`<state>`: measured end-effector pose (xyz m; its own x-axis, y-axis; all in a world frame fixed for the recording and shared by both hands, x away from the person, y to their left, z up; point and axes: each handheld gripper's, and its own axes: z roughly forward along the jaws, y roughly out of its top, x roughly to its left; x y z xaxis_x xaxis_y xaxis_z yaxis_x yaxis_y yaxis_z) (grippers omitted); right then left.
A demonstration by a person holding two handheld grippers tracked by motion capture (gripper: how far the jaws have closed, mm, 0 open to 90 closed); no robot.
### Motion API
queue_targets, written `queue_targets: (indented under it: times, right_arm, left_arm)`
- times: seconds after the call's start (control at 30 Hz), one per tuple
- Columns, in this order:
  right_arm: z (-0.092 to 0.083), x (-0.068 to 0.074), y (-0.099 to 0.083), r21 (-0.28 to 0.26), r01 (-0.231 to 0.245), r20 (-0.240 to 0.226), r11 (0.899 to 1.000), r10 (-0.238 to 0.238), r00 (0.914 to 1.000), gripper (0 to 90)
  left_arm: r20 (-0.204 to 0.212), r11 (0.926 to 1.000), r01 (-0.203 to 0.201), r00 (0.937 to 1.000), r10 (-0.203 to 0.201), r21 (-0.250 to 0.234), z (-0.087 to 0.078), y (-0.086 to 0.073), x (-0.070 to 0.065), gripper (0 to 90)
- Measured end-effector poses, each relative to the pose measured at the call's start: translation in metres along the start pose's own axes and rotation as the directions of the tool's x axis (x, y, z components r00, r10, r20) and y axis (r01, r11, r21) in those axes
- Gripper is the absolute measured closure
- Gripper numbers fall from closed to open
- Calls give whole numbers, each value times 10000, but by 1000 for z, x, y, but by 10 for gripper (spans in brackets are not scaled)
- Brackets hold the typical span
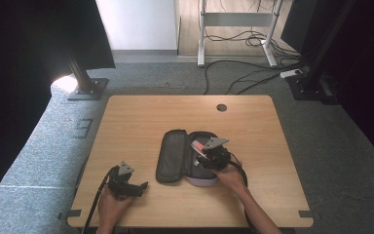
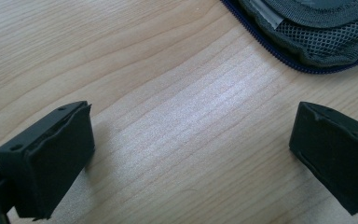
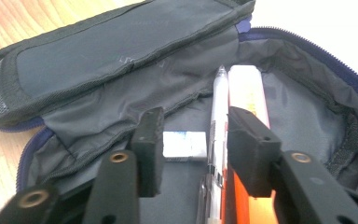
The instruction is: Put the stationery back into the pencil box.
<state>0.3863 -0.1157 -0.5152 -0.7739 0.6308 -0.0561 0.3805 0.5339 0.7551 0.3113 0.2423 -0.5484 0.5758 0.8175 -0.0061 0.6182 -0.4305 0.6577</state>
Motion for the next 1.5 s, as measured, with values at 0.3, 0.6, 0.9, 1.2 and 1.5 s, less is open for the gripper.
queue_targets:
  times: [0.3, 0.6, 0.9, 1.2, 1.5]
  right_arm:
    - [-9, 0, -2, -341, -178, -323, 9993, 167, 9993, 394]
    - [-24, -1, -4, -439, -280, -379, 9986, 263, 9989, 276]
    - [-31, 2, -7, -144, -237, -507, 9996, 229, 9985, 162]
    - [-41, 3, -10, -124, -97, -321, 9999, 93, 9994, 127]
    - [-58, 2, -15, -285, -86, -162, 9996, 82, 9998, 91]
  left_arm:
    - [1, 10000, 1, 10000, -1, 1, 0, 0, 0, 0]
    - [2, 10000, 0, 10000, 0, 0, 0, 0, 0, 0]
    - [1, 10000, -8, 10000, 8, 5, 0, 0, 0, 0]
    - [5, 10000, -17, 10000, 17, 10, 0, 0, 0, 0]
    - [1, 10000, -6, 10000, 6, 1, 0, 0, 0, 0]
